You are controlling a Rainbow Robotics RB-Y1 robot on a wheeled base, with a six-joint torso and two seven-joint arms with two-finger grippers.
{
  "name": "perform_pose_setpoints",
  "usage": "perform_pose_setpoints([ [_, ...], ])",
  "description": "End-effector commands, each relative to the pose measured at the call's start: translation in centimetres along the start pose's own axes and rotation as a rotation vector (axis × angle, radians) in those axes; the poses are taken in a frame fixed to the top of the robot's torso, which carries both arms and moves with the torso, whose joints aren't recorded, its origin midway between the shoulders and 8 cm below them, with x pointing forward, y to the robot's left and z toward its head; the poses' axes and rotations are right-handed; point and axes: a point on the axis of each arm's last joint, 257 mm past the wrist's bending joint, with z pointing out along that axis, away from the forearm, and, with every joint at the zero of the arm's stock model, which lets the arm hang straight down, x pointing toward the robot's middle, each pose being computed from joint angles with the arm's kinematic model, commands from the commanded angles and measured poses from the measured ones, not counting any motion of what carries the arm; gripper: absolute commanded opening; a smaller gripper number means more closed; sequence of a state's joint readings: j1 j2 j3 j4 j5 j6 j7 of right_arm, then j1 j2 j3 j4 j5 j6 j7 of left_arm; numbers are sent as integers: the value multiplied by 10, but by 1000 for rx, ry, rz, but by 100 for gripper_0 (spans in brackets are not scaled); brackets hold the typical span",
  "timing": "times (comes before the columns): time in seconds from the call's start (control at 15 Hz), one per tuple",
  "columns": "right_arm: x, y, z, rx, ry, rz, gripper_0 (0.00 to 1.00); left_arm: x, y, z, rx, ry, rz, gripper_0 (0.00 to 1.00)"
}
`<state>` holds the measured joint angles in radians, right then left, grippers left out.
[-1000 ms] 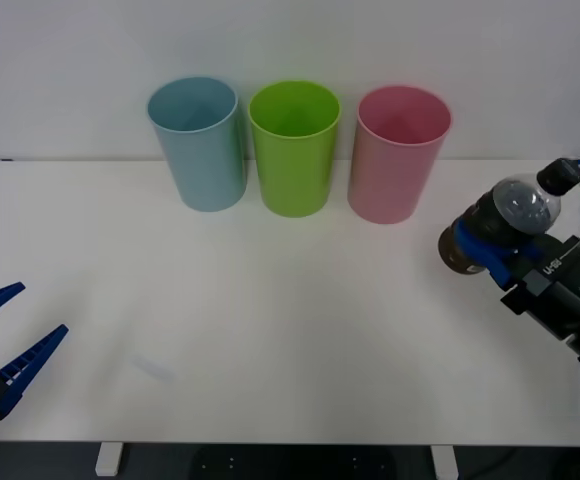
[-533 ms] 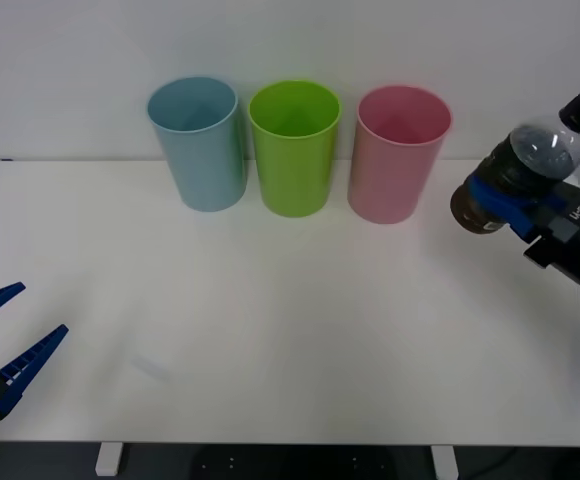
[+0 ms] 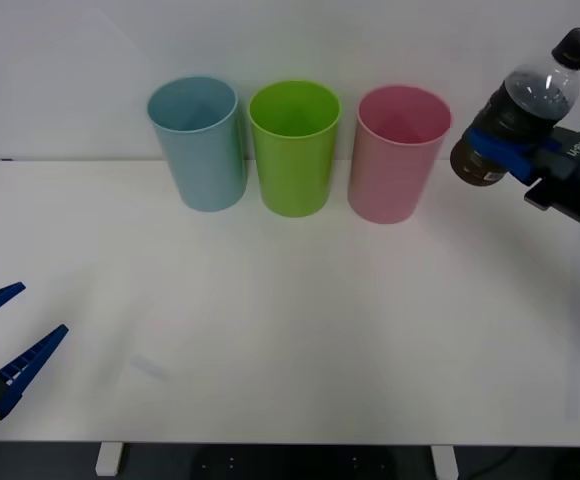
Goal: Grasp the object on the table and drop it into the matching bin: aluminum can to the light blue bin, PET bottle to the pink bin.
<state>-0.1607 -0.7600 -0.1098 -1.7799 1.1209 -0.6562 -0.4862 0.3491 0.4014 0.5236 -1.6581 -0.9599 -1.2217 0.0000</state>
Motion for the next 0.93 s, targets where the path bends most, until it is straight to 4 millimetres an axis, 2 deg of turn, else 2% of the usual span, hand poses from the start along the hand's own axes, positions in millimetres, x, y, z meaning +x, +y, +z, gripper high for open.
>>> perform_pose_setpoints([
  [0.07,-5,-20,20,9,8,-8,0,0,0,0,0,0,0,100],
  [0.4,-8,-51,60,29,30,0,0,0,0,0,0,0,0,100],
  [0.6,-4,-67,84,54,48,1,0,0,0,0,0,0,0,100],
  [0.93,2,-84,132,91,68,8,0,0,0,0,0,0,0,100],
])
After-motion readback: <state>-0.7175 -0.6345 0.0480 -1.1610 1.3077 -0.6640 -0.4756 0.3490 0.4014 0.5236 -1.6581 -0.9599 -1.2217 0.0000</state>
